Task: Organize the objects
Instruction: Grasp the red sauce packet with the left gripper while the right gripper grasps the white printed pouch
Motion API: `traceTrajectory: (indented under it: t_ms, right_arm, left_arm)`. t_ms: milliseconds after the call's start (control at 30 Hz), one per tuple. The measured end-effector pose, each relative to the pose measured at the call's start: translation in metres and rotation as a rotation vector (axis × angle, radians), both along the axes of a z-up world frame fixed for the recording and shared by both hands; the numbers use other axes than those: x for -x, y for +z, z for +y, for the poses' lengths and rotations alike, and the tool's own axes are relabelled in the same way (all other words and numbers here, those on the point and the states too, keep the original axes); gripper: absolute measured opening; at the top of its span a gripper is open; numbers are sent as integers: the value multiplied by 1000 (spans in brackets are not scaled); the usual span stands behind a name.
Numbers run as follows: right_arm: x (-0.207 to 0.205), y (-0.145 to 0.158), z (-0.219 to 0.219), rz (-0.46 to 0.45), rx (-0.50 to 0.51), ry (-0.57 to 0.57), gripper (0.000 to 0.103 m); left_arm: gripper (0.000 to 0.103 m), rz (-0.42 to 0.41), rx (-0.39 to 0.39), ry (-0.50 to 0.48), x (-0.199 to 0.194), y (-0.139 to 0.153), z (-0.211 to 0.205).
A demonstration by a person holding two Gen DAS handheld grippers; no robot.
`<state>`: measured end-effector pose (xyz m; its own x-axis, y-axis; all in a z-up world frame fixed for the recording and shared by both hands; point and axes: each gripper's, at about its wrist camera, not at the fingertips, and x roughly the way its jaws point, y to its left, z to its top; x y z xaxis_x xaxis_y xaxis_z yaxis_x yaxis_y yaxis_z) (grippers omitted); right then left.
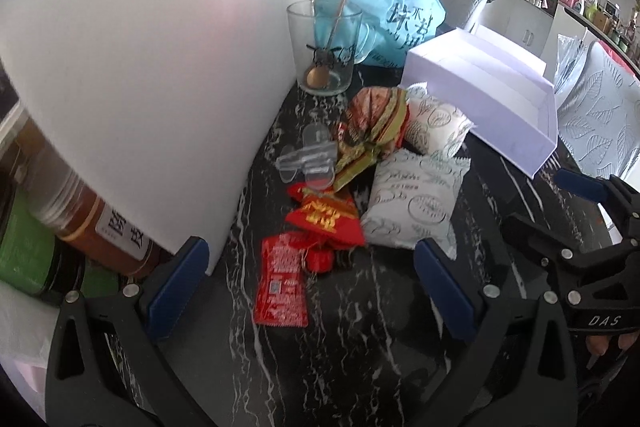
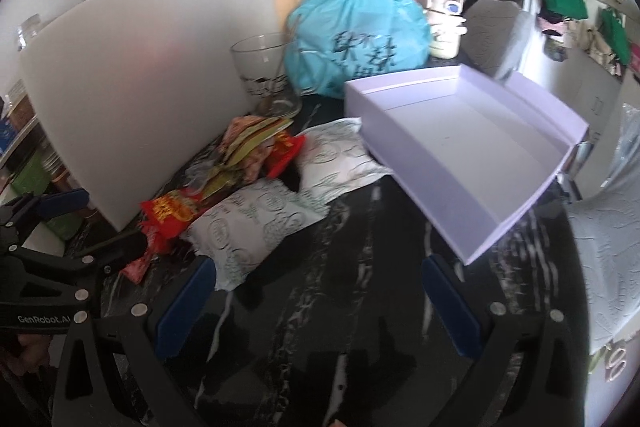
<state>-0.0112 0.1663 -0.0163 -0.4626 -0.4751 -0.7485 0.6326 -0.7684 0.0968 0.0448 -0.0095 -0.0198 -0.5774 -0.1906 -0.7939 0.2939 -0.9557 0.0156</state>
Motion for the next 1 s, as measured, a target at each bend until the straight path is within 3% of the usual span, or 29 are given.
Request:
traceTrajectory:
  t_ms: [600,800,1000]
  right_arm:
    - [-17,-31,-24,13,-52,104,103]
    - [-12,-36,-26,-13,-29,87,103]
    - [-6,-35,-29,1,12,61,103]
  left_arm:
    - [103,-88,-71,42,-21,-46,-20]
    - [84,-115,-115,58,-22,-60,-31]
    - [72,-84,-91,46,-21,-59,-31]
